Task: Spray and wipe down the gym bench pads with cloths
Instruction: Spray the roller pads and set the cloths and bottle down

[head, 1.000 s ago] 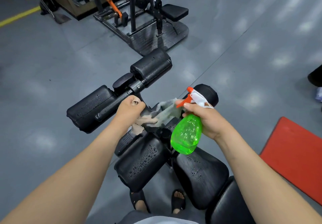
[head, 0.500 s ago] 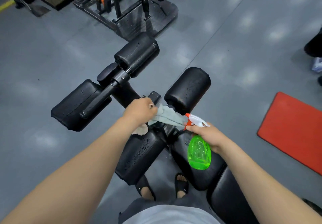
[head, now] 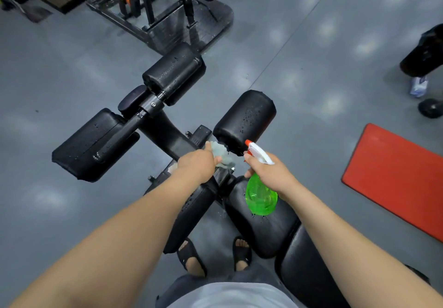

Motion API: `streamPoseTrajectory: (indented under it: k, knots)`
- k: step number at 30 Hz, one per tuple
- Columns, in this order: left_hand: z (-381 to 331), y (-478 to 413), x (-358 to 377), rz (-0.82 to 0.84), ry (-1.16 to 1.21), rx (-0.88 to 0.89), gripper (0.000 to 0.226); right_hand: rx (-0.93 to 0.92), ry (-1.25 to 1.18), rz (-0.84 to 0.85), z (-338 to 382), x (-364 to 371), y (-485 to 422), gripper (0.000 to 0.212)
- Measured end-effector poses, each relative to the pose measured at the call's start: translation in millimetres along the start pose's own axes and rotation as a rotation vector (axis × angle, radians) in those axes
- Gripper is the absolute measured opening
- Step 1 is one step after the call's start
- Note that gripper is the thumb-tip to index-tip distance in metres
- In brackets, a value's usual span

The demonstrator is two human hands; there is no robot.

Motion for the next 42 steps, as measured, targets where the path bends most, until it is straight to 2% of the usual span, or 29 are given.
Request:
streamPoseTrajectory:
  k: [2, 4, 7, 10, 12, 14, 16, 18, 20, 22, 23, 25, 28, 30, 33, 35, 37, 42]
  knots:
    - [5.1, 9.0, 0.4, 0.053, -0.008, 0.014, 0.073, 0.003, 0.026, -0.027, 8.5, 5.2, -0.5, 0.029]
    - [13.0, 17.9, -6.1, 0.091, 0.010, 0.042, 0.077, -0.022, 0.105, -0.021, 20.0, 10.0, -1.4, 0.022]
    - [27.5, 31.0, -28.7, -0.054, 0.104, 0.058, 0.076, -0.083, 0.286, 0.060, 39.0, 15.8, -2.8, 0.018]
    - [44.3, 46.4, -57.9, -0.287, 0.470, 0.110, 0.053, -0.172, 0.414, 0.172, 61.5, 26.8, -1.8, 0.029]
    - [50.0, 58.3, -72.5, -0.272, 0.690, 0.293, 0.044, -0.239, 0.442, 0.237, 80.9, 34.5, 1.8, 0.031]
    - [55.2, 70.0, -81.4, -0.209, 0.661, 0.474, 0.045, -0.309, 0.479, 0.299, 98.8, 43.8, 4.9, 0.026]
    - [63.5, 76.6, -85.8, -0.199, 0.601, 0.519, 0.038, -0.381, 0.534, 0.352, 111.6, 53.2, 9.1, 0.020]
    - [76.7, 81.2, -91.8, -0.257, 0.536, 0.516, 0.022, -0.375, 0.523, 0.385, 118.0, 61.8, 10.0, 0.019]
    - [87.3, 85.4, -95.9, -0.311, 0.502, 0.537, 0.013, -0.343, 0.503, 0.434, 118.1, 64.7, 6.2, 0.040]
    - [98.2, 89.9, -99.4, -0.386, 0.549, 0.565, 0.013, -0.358, 0.418, 0.540, 123.8, 68.5, 6.4, 0.057]
    - [103.3, 91.4, -100.9, -0.413, 0.593, 0.561, 0.016, -0.374, 0.377, 0.556, 129.1, 71.4, 8.1, 0.053]
    - [108.3, 95.2, -101.9, -0.412, 0.656, 0.522, 0.018, -0.448, 0.408, 0.500, 138.0, 77.6, 10.8, 0.023]
    - [111.8, 98.9, -101.1, -0.386, 0.632, 0.500, 0.015, -0.480, 0.467, 0.435, 141.0, 89.6, 10.8, 0.014]
    - [116.5, 100.6, -100.7, -0.391, 0.633, 0.482, 0.014, -0.487, 0.484, 0.461, 144.4, 94.0, 9.9, 0.006]
    - [118.5, 105.5, -105.9, -0.376, 0.727, 0.403, 0.013, -0.475, 0.514, 0.499, 151.2, 97.3, 7.7, 0.012]
    - [125.3, 109.4, -112.0, -0.362, 0.846, 0.268, 0.010, -0.469, 0.502, 0.511, 153.4, 101.4, 5.0, 0.033]
    - [141.4, 113.3, -117.1, -0.380, 0.938, 0.120, 0.007, -0.448, 0.475, 0.495, 153.6, 104.1, 1.9, 0.046]
    - [191.0, 123.5, -137.5, -0.525, 0.842, -0.124, 0.014, -0.371, 0.448, 0.311, 152.2, 109.3, -10.9, 0.051]
Point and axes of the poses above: each hand's wrist, its own y-axis away from the middle knuckle, its own x-axis out of the palm, z = x × y, the point moved 3 cm from there along -y, towards the middle knuckle, and after that the axes turned 13 degrees about y, right-handed, at the moved point
